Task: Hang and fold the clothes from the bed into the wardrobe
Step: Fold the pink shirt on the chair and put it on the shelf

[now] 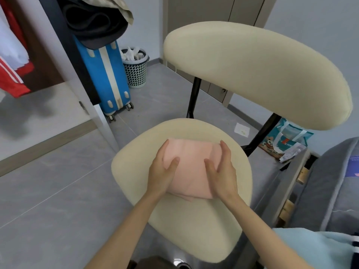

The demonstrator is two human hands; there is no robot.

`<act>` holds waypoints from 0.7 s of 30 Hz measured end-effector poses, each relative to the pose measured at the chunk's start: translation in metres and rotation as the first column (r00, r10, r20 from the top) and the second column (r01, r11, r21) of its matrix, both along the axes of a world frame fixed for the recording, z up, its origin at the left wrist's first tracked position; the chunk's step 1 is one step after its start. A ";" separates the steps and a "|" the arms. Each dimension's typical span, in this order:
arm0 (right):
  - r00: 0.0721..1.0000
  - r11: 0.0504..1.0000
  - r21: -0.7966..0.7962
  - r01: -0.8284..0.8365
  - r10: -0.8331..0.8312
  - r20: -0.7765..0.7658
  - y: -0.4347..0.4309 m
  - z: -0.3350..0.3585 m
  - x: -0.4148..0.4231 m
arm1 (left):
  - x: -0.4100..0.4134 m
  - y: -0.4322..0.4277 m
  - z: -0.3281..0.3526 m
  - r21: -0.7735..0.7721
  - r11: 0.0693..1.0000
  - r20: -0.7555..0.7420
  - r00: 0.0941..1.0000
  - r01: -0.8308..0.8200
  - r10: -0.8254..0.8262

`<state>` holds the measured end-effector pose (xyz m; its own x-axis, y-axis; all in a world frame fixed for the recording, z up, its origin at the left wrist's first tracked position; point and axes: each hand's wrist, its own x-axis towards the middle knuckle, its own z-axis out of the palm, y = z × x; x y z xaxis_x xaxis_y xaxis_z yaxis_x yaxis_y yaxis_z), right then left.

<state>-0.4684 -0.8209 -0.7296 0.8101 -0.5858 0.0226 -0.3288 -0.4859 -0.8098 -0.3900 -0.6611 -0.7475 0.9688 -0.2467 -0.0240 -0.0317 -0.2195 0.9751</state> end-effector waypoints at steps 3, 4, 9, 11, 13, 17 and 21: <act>1.000 1.000 -0.003 -0.018 0.018 0.019 0.016 0.014 0.032 | 0.027 0.021 0.011 -0.052 0.998 -0.020 0.999 -0.028 0.027; 0.999 1.000 0.004 -0.025 0.025 0.021 0.022 0.021 0.041 | 0.035 0.028 0.017 -0.056 0.998 -0.032 0.999 -0.043 0.042; 0.996 0.995 0.040 -0.090 0.090 0.020 0.063 0.073 0.074 | 0.059 0.075 0.073 -0.042 0.989 -0.075 0.987 -0.144 0.141; 0.990 0.989 0.036 -0.142 0.142 0.016 0.081 0.109 0.086 | 0.063 0.096 0.112 -0.052 0.981 -0.081 0.980 -0.186 0.182; 0.979 0.979 0.027 -0.203 0.203 0.020 0.101 0.150 0.097 | 0.065 0.120 0.155 -0.060 0.968 -0.099 0.966 -0.244 0.238; 0.942 0.942 0.016 -0.335 0.335 0.022 0.148 0.243 0.113 | 0.063 0.175 0.252 -0.061 0.937 -0.114 0.935 -0.344 0.336; 0.886 0.887 -0.007 -0.462 0.462 0.034 0.204 0.339 0.129 | 0.058 0.237 0.352 -0.052 0.896 -0.054 0.897 -0.441 0.438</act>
<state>-0.3394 -0.6173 -0.3908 0.9880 -0.1450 0.0540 -0.0398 -0.5753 -0.8170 -0.3321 -0.4243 -0.3956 0.9774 0.2017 -0.0636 0.0934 -0.1418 0.9855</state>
